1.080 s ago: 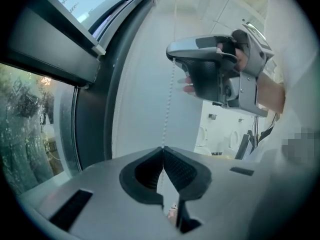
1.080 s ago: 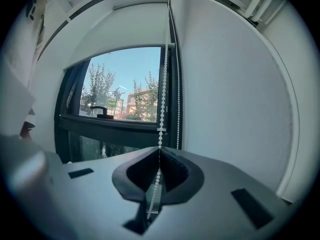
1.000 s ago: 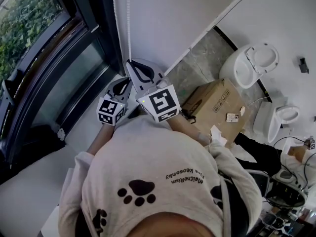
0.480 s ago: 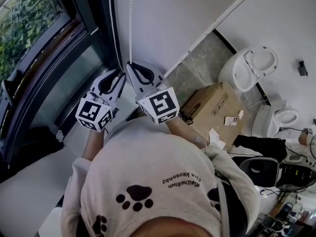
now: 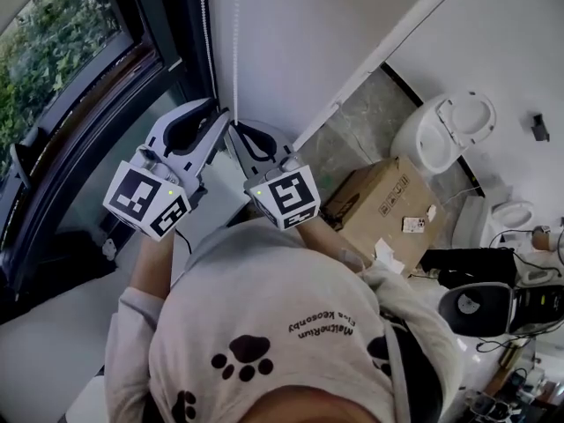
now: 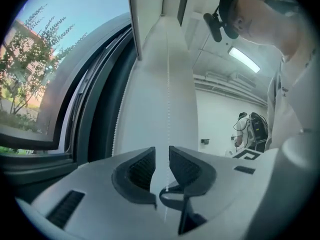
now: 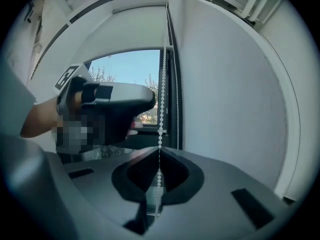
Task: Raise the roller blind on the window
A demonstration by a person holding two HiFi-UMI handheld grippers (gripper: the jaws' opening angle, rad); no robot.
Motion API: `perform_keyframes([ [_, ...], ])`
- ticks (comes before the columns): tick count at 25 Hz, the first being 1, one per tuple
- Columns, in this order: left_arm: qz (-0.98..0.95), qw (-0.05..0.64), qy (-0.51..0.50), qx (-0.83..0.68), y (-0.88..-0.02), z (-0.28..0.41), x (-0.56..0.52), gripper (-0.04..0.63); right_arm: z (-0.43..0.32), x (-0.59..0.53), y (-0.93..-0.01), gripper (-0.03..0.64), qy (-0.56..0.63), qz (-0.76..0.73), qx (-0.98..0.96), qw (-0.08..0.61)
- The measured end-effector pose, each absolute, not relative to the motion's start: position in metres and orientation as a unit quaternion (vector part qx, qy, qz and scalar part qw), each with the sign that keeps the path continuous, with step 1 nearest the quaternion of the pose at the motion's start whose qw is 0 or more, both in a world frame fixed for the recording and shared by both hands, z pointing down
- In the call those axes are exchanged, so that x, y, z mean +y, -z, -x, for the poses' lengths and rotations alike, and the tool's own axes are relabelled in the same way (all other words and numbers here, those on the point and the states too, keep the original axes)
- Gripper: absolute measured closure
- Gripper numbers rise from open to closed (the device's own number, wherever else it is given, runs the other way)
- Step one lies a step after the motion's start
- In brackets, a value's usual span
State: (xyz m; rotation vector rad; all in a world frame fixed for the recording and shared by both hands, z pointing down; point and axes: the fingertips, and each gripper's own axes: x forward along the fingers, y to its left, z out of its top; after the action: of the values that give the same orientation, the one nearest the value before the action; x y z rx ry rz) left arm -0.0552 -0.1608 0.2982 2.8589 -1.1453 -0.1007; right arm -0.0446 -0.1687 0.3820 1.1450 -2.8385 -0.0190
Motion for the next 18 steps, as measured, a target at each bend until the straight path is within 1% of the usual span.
perform_keyframes([
  [10, -0.942, -0.014, 0.036, -0.333, -0.234, 0.038, -0.167, 0.514, 0.049, -0.166, -0.382, 0.606, 0.006, -0.363, -0.931, 0.046],
  [12, -0.944, -0.024, 0.025, -0.330, -0.225, 0.036, -0.171, 0.544, 0.049, -0.167, -0.385, 0.606, 0.007, -0.361, -0.931, 0.050],
  [13, -0.944, -0.029, 0.014, -0.327, -0.223, 0.034, -0.173, 0.574, 0.050, -0.167, -0.385, 0.606, 0.009, -0.361, -0.931, 0.051],
  [15, -0.947, -0.034, -0.007, -0.321, -0.223, 0.030, -0.174, 0.582, 0.051, -0.168, -0.382, 0.606, 0.013, -0.360, -0.932, 0.044],
  [18, -0.949, -0.018, 0.001, -0.314, -0.224, 0.028, -0.175, 0.586, 0.050, -0.171, -0.381, 0.606, 0.011, -0.361, -0.932, 0.041],
])
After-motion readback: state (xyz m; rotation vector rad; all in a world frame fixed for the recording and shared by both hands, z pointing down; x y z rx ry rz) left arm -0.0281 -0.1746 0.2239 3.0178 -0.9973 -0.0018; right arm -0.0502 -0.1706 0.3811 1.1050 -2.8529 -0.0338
